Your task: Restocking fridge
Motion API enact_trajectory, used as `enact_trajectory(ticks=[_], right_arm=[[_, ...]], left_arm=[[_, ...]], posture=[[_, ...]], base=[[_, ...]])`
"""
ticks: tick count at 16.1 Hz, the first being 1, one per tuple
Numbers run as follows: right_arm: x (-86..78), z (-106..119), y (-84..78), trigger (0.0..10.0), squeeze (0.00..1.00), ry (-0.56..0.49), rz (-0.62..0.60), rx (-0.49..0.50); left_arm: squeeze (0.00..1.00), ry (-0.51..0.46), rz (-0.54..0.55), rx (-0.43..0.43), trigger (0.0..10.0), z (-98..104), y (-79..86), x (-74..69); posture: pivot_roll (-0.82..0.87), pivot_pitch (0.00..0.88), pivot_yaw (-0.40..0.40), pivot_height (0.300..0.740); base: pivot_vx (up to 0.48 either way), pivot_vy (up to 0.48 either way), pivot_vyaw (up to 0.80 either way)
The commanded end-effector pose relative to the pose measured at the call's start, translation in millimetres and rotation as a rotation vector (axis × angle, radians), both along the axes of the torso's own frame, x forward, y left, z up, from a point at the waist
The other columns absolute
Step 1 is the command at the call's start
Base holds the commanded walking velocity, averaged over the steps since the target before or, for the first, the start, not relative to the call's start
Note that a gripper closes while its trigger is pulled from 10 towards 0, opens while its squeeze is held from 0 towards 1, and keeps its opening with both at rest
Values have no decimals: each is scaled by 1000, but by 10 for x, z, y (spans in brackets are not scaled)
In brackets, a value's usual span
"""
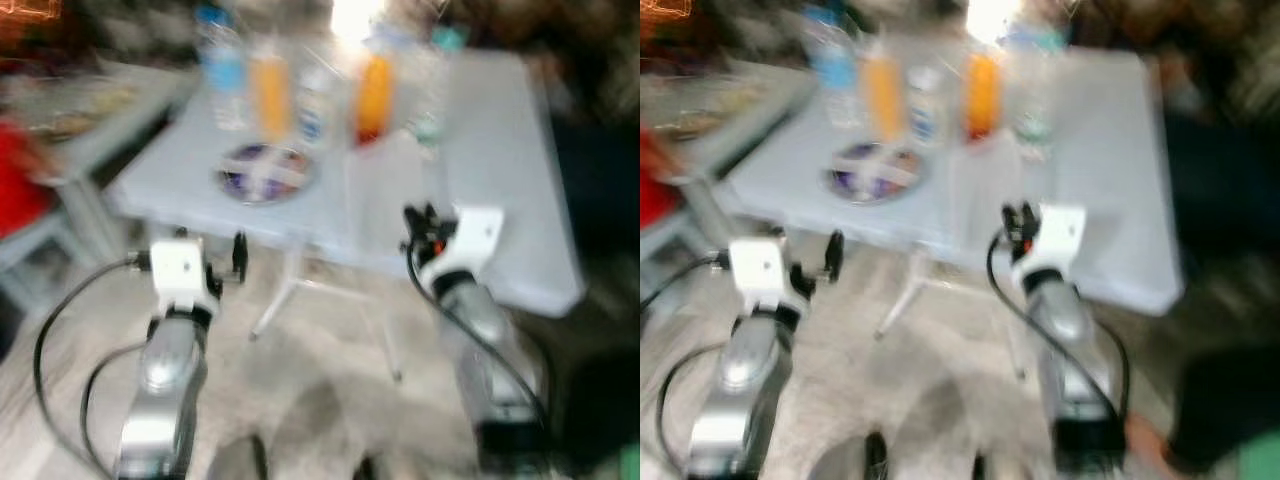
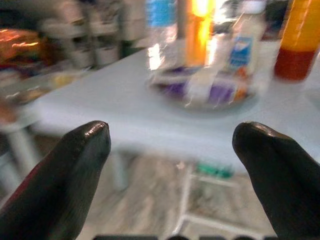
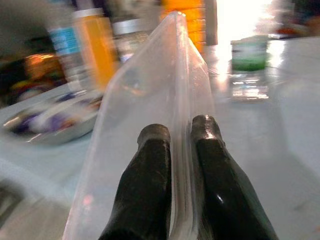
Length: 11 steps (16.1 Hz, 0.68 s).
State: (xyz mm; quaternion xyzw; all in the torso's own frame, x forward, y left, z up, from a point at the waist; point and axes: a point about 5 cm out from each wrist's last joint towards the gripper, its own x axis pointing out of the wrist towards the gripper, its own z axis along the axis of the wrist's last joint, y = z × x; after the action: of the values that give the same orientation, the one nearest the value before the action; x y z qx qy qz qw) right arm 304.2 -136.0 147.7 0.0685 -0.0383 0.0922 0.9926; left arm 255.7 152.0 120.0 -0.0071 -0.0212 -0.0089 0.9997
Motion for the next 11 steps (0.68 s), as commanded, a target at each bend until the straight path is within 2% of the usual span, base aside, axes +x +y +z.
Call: enact_trajectory(ticks=[1, 4, 6, 8, 11], right_arm=[[-47, -135, 0, 10000, 0, 56, 0, 0], [-75, -168, 13, 10000, 0, 55, 7, 7], [-69, -201, 40, 10000, 0, 53, 18, 0], [-7, -165, 99, 10000, 0, 12, 41, -42], [22, -154, 69, 10000, 0, 3, 44, -58]], left_arm=[[0, 15, 5, 16, 10000, -24, 44, -11], [0, 59, 26, 32, 10000, -153, 138, -133], [0, 73, 38, 57, 10000, -220, 182, -174], [0, 102, 76, 98, 10000, -334, 322, -181], [0, 112, 96, 113, 10000, -404, 390, -198]], posture=[[-54, 72, 50, 740], [-40, 57, 46, 740], [-13, 30, 44, 740], [0, 4, 45, 740], [5, 0, 27, 740]], base=[[-368, 0, 0], [-334, 0, 0], [0, 0, 0], [0, 0, 0], [0, 0, 0]])
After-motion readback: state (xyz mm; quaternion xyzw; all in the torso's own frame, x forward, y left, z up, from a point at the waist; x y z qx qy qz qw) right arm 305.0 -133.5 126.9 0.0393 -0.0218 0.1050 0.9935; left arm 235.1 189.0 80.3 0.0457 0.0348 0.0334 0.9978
